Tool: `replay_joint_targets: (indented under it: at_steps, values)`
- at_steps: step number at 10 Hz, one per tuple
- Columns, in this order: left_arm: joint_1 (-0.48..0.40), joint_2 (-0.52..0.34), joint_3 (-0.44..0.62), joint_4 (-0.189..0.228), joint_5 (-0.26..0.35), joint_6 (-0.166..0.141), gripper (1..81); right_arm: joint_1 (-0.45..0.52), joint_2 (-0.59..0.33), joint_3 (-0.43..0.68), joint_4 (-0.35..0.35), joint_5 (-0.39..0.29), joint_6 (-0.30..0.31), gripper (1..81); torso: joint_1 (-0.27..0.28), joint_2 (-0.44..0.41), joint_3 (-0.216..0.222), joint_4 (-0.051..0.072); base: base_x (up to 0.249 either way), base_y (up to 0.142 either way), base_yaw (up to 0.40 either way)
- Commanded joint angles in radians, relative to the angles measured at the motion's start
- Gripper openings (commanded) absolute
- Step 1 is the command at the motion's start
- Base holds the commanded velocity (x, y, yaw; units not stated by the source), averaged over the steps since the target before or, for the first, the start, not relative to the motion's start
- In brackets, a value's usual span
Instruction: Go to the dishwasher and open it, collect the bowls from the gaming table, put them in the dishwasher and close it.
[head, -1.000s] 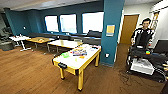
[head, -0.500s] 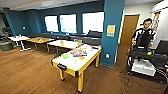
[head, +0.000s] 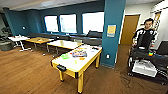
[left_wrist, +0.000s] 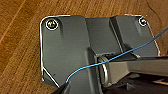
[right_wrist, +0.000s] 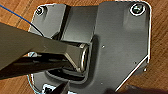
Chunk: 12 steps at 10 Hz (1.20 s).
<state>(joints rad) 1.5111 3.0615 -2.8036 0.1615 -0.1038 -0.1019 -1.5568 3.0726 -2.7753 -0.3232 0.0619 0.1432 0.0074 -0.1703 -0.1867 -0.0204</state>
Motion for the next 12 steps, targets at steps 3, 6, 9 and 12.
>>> replay_joint_targets:
  at_steps: [3, 6, 9, 12]
  values:
    - [-0.047, -0.001, -0.001, -0.002, 0.047, 0.004, 81.1, 0.045, 0.005, 0.004, -0.004, -0.045, -0.002, 81.1, 0.001, 0.0, 0.0, 0.0, 0.0, 0.07, 0.0]
    - [-0.047, -0.001, -0.001, -0.002, 0.047, 0.004, 81.1, 0.043, 0.004, 0.004, -0.004, -0.044, -0.002, 81.1, 0.0, 0.0, 0.0, 0.0, 0.0, 0.045, 0.0]
    - [-0.045, -0.001, -0.001, -0.002, 0.047, 0.004, 81.1, 0.043, 0.004, 0.004, -0.002, -0.044, -0.002, 81.1, 0.0, 0.0, 0.0, 0.0, 0.082, 0.0, 0.0]
    - [-0.045, -0.001, -0.001, -0.002, 0.047, 0.004, 81.1, 0.042, 0.004, 0.004, -0.004, -0.042, -0.002, 81.1, -0.003, -0.001, 0.0, 0.0, 0.087, 0.0, 0.0]
